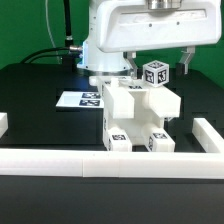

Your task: Assemble chair

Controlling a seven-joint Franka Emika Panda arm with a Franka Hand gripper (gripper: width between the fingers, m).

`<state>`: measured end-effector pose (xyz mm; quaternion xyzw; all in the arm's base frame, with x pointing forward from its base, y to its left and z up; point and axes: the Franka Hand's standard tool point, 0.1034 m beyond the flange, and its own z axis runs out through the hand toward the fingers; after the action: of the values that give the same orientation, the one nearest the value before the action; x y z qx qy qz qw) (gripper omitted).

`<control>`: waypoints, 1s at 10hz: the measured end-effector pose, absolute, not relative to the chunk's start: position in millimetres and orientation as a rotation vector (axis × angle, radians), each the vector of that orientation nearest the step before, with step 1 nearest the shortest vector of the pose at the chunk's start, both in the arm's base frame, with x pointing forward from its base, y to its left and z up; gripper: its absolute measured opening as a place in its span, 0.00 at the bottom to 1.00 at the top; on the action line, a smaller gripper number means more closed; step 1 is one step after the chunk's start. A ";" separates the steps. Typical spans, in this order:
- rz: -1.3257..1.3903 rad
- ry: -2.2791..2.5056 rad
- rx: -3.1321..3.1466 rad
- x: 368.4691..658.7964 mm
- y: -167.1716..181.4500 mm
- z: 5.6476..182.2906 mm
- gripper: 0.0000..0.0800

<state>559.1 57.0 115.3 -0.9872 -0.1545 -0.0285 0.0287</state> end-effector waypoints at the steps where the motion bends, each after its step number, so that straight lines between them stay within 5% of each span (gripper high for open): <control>1: -0.087 -0.458 -3.048 559.1 57.0 115.3 0.81; 4: -0.087 -0.457 -3.049 559.1 56.7 115.1 0.34; 10: -0.081 -0.157 -3.073 558.8 57.3 114.1 0.34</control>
Offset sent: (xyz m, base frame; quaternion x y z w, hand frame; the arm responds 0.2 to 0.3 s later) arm 0.0000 0.0000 0.0000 0.0000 0.0000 0.0000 1.0000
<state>558.8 57.3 114.1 -0.9978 -0.0509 -0.0262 0.0319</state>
